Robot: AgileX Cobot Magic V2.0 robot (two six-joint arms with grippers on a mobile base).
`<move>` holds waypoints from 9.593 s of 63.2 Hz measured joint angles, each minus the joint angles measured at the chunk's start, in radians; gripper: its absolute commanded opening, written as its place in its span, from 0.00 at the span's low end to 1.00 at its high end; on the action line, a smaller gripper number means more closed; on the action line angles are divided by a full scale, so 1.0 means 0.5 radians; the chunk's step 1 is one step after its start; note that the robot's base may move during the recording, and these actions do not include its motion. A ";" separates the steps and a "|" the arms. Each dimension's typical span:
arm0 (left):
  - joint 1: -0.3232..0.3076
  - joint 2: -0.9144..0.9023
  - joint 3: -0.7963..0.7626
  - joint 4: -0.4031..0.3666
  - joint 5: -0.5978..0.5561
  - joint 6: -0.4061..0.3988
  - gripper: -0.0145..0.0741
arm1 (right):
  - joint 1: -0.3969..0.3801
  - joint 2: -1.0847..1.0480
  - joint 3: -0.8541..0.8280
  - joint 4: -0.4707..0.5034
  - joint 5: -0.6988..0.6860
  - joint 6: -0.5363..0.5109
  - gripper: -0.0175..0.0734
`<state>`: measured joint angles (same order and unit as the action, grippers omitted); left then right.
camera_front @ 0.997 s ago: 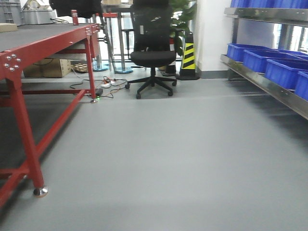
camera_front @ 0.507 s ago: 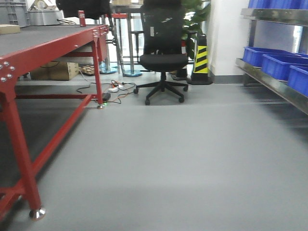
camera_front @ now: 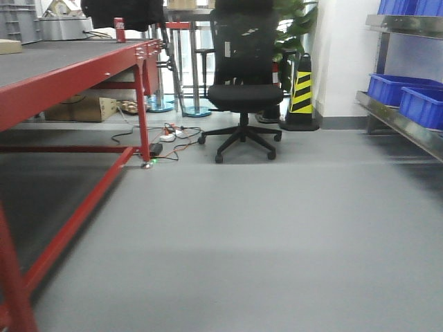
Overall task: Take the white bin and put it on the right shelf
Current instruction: 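Carry the bin in both grippers while driving toward the shelving rack, then turn and approach the steel shelf holding the bin in both grippers, then raise the bin with both grippers above the upper shelf level, then lower the bin onto the upper shelf rollers with both grippers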
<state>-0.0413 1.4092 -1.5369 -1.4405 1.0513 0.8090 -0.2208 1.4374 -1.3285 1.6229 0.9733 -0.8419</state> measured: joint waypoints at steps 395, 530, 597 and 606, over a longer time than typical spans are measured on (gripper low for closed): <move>-0.013 0.000 0.000 -0.013 -0.410 -0.255 0.02 | 0.245 0.177 -0.052 0.216 -0.291 0.317 0.26; 0.056 0.359 -0.317 1.107 -0.362 -0.031 0.63 | 0.496 0.660 -0.852 -0.882 -0.319 -0.070 0.75; 0.053 -0.796 0.876 1.919 -0.501 -0.579 0.03 | 0.393 -1.152 1.081 -1.540 -1.061 0.234 0.27; 0.053 -1.090 1.296 1.946 -0.820 -0.587 0.03 | 0.393 -1.465 1.417 -1.540 -1.251 0.234 0.27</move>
<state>-0.0150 0.8645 -0.8889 -0.4674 0.6412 0.5156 -0.0242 0.7048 -0.6202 0.8527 0.3476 -0.7247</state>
